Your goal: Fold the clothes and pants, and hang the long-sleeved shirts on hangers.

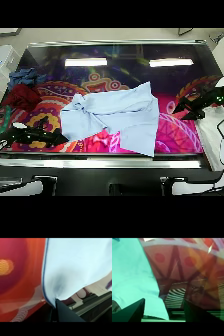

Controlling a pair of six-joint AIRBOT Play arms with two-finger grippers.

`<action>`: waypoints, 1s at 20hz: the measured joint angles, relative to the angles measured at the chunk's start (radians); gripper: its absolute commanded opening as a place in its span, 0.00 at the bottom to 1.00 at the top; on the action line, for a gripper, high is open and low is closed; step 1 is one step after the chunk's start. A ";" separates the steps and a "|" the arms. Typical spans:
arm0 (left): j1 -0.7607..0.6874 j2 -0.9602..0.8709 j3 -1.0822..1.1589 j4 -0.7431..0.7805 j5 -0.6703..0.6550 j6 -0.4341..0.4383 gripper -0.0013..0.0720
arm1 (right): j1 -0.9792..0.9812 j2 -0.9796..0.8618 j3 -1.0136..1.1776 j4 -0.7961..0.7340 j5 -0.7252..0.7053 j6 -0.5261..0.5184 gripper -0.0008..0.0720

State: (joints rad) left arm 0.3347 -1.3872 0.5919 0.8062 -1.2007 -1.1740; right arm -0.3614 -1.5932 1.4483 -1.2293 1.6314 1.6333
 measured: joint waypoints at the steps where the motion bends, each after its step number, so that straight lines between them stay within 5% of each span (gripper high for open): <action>1: 0.001 0.000 0.000 0.000 -0.001 0.000 0.06 | 0.000 0.000 -0.019 -0.002 -0.011 0.000 0.75; 14: 0.002 0.040 0.005 -0.002 -0.043 0.000 0.06 | 0.090 -0.105 -0.249 0.244 -0.257 -0.063 0.73; 16: 0.002 0.043 0.007 -0.002 -0.046 0.000 0.06 | 0.133 -0.111 -0.253 0.253 -0.283 -0.068 0.38; 17: 0.002 0.044 0.010 -0.003 -0.046 0.000 0.06 | 0.153 -0.113 -0.254 0.246 -0.297 -0.071 0.08; 20: 0.002 0.047 0.056 -0.002 -0.062 -0.003 0.06 | 0.188 -0.106 -0.237 0.241 -0.278 -0.082 0.06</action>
State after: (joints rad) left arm 0.3367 -1.3399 0.6476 0.8047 -1.2629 -1.1770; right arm -0.1734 -1.6997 1.2110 -0.9878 1.3529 1.5517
